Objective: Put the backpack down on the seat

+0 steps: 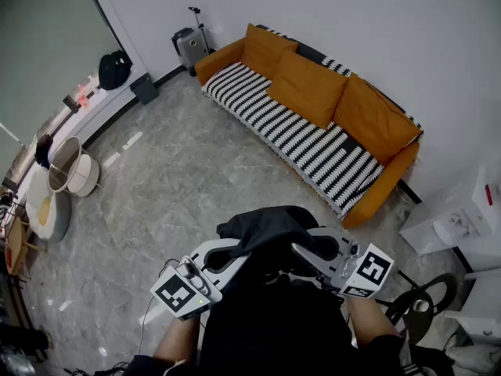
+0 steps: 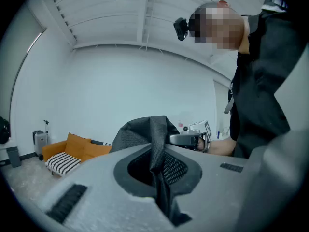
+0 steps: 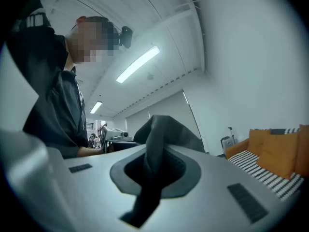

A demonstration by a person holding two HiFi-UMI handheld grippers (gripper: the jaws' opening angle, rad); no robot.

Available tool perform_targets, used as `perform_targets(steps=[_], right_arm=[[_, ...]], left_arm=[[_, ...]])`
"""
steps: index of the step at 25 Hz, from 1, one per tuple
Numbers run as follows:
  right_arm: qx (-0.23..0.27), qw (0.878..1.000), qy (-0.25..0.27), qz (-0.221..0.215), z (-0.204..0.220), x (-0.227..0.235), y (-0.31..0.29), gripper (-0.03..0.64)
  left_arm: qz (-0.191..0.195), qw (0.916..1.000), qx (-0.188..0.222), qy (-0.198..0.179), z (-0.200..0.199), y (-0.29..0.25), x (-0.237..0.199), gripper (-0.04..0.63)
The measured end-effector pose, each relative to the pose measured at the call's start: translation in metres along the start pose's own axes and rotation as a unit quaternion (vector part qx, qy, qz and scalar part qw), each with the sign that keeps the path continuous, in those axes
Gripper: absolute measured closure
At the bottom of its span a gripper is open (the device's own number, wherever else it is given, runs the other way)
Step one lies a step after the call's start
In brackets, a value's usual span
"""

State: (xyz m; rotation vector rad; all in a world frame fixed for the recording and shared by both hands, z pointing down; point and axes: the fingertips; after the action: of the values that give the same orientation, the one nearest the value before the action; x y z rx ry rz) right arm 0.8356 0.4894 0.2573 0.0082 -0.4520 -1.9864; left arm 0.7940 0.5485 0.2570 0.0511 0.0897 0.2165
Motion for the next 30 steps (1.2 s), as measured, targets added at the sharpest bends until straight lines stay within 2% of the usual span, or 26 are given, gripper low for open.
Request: perform_targets(steps=[12, 19, 30], right_arm=[[0.019, 1.000, 0.015, -0.010, -0.011, -0.012, 0.013, 0.577], [0.022, 1.000, -0.003, -0.016, -0.007, -0.020, 0.011, 0.577], [0.015, 0.999, -0.011, -0.032, -0.002, -0.028, 0.013, 0.577]], left_arm=[[0.001, 0.9998, -0.011, -0.014, -0.006, -0.002, 0.018, 0.572], [-0.005, 0.9996, -0.020, -0.018, -0.008, 0.006, 0.021, 0.572], [-0.024, 0.9996, -0.015, -0.002, -0.003, 0.015, 0.030, 0.572]])
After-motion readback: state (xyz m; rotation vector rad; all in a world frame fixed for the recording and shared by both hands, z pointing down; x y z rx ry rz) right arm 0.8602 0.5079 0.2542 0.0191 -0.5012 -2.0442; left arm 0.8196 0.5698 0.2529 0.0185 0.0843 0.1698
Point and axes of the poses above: the fingertips, and each gripper's own axes: y backward along the fingers, x to its right, z out of its underside, and after that the axes turned 10 degrees about x, right-handed
